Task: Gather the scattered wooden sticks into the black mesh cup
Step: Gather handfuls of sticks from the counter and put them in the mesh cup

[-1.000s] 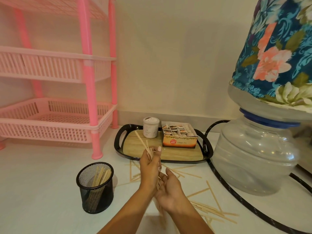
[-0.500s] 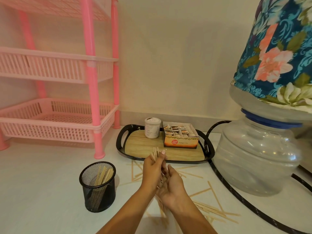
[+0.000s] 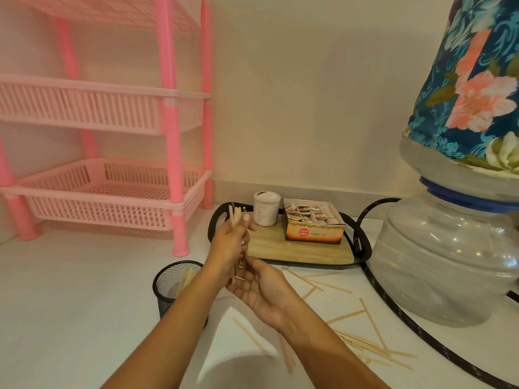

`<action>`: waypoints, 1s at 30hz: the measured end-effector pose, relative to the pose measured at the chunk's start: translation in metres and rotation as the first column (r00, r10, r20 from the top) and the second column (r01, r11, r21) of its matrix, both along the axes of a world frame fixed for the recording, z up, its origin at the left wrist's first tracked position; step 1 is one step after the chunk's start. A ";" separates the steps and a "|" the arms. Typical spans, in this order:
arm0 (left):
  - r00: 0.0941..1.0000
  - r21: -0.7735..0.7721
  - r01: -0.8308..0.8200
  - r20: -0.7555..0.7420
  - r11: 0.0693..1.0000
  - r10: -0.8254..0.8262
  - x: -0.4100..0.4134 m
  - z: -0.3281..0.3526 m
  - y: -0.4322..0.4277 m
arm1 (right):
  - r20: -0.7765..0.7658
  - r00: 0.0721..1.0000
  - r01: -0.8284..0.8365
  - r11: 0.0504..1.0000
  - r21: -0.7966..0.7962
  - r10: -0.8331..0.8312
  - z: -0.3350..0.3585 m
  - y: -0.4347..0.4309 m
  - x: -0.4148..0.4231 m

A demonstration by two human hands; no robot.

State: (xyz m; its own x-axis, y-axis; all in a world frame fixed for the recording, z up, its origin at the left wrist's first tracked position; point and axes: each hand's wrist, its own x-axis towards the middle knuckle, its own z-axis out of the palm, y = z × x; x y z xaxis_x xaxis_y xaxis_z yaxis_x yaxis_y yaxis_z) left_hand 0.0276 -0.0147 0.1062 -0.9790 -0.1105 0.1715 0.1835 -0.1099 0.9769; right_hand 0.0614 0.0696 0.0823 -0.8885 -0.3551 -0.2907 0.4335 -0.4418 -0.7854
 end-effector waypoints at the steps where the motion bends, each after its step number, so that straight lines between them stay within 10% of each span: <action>1: 1.000 -0.002 -0.022 -0.005 1.000 0.022 0.000 0.004 -0.009 | -0.037 0.998 -0.044 0.999 0.031 0.045 0.004 -0.006 0.000; 18: 0.973 -0.220 -0.216 0.028 0.951 0.227 0.007 -0.018 -0.078 | -0.349 0.921 0.011 0.882 0.471 0.175 0.001 -0.038 -0.010; 26: 0.962 -0.722 -0.263 -0.247 0.640 0.117 0.008 -0.036 -0.042 | -0.435 0.899 0.255 0.745 0.616 0.051 -0.031 0.010 -0.020; 30: 0.969 -0.859 -0.129 -0.216 0.496 -0.122 0.008 -0.049 -0.019 | -0.462 0.861 0.305 0.509 0.805 0.214 -0.059 0.039 -0.019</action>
State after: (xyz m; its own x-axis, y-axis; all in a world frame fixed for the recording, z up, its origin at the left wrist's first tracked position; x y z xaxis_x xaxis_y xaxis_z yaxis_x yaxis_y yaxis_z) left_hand 0.0356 -0.0339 0.0570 -0.8976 0.2122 0.3863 0.3992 0.7629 0.5085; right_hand 0.0426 0.1081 0.0238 -0.9916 -0.1286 0.0163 -0.0818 0.5232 -0.8483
